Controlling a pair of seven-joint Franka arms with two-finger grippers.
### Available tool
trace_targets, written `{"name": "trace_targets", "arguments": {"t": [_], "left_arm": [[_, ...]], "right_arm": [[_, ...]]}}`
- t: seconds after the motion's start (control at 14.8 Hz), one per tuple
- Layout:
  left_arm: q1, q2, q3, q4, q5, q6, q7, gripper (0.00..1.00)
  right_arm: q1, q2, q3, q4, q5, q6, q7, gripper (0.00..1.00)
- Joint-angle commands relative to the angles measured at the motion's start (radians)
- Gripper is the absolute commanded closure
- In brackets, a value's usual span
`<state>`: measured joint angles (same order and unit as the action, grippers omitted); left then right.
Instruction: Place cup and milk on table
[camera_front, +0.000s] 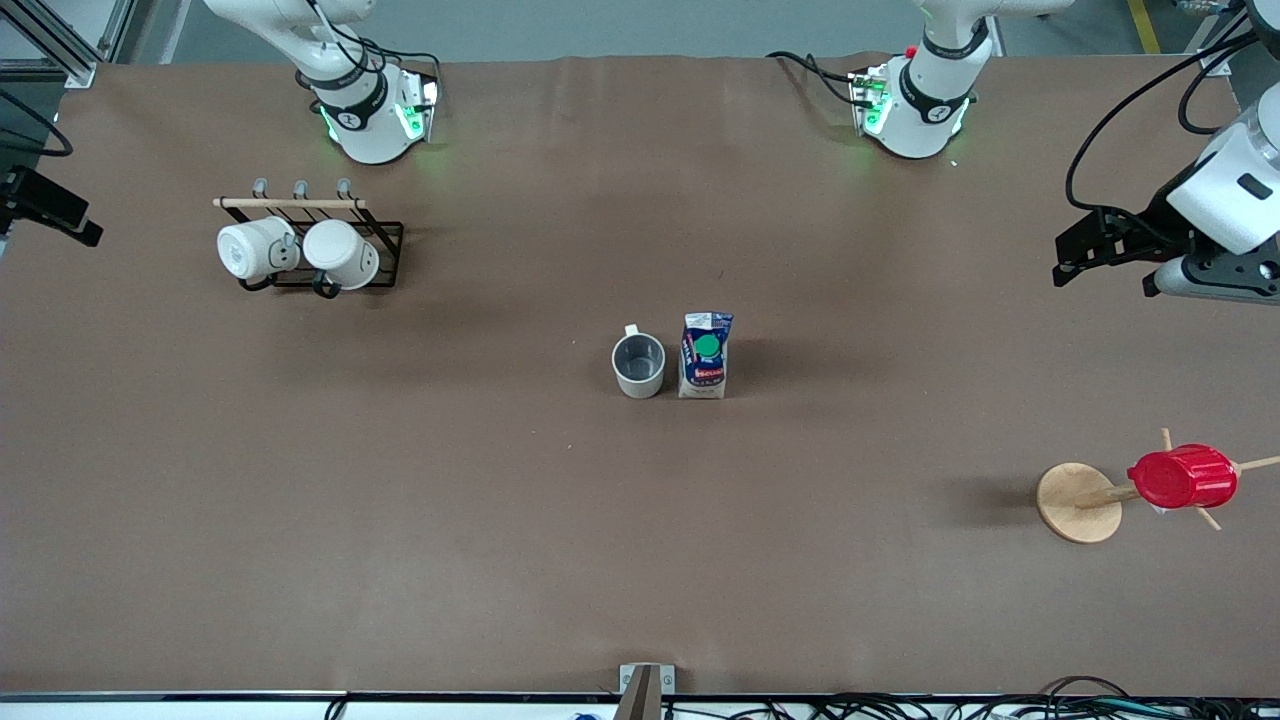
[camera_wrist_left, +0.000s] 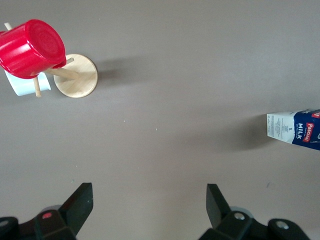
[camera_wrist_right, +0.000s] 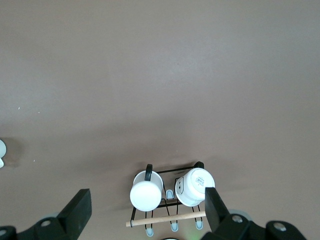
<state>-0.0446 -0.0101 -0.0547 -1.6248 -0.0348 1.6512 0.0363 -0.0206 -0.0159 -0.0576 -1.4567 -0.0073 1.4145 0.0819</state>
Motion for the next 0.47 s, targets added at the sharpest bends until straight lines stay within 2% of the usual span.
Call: {"name": "trace_targets", "arguments": {"t": [0.0, 0.41], "left_arm": [[-0.009, -0.008, 0.001, -0.006, 0.024, -0.008, -0.030, 0.00], [-0.006, -0.010, -0.017, -0.004, 0.032, -0.007, -0.045, 0.00]], "right_arm": [[-0.018, 0.010, 0.009, 0.021, 0.012, -0.015, -0.013, 0.00], [-0.018, 0.010, 0.009, 0.021, 0.012, -0.014, -0.010, 0.00]]}}
